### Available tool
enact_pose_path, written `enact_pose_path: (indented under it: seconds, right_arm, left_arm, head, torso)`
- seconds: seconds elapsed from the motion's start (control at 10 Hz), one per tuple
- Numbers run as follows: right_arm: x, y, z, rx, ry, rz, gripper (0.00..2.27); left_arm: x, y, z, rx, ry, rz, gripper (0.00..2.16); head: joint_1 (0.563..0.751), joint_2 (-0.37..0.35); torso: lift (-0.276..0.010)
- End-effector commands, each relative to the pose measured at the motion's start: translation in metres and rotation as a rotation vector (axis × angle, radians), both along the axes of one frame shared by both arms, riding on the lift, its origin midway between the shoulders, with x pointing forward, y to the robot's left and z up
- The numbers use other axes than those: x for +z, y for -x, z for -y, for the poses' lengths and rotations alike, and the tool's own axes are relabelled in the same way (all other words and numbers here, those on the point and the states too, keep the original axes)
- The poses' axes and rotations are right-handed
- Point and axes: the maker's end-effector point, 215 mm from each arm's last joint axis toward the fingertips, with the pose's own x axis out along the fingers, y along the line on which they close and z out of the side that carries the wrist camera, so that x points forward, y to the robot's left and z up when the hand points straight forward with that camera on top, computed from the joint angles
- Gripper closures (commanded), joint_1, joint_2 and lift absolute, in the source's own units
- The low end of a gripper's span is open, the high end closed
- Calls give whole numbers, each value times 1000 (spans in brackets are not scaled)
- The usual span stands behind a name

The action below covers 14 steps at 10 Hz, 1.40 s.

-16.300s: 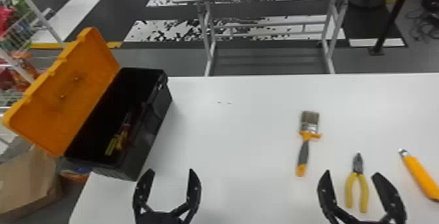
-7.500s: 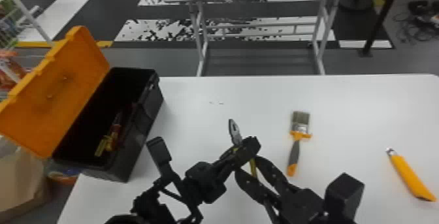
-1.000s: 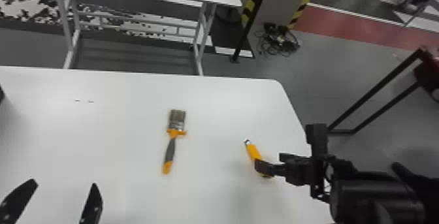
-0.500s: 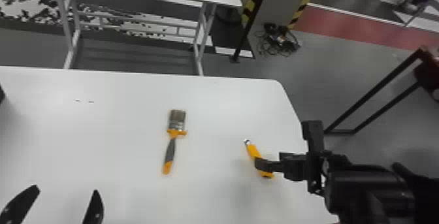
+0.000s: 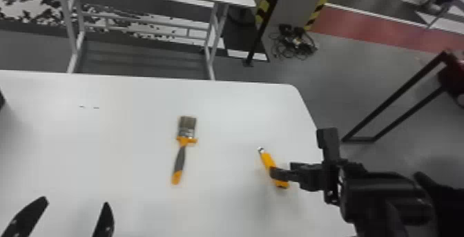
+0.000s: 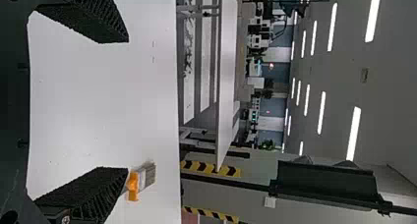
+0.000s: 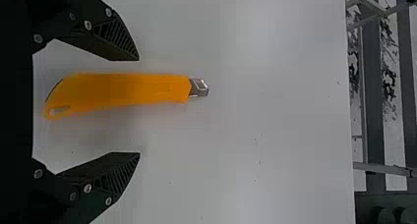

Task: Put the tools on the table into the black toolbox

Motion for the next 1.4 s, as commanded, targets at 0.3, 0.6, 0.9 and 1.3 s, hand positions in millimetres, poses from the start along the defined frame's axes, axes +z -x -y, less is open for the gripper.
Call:
enact_pose_path:
  seconds: [0.3, 0.6, 0.9, 1.3]
  right_arm:
    - [-8, -3, -8, 8, -2, -26, 1426]
    - [-6, -1, -2, -2, 6, -28, 2250]
    - [7, -5, -3, -7, -12, 23, 2253]
    - [41, -9, -24, 54, -6, 147, 2250]
  left_arm:
    - [-6, -3, -3, 1, -3, -12, 53]
    - [-13, -5, -3, 0, -9, -35, 53]
    - [-10, -6, -2, -2, -8, -30, 53]
    - [15, -17, 0, -13, 32, 1, 53]
  head:
    - [695, -350]
    - [695, -350]
    - [695, -350]
    - [695, -350]
  torso:
    - [-75]
    - [-75]
    - [-75]
    - [-75]
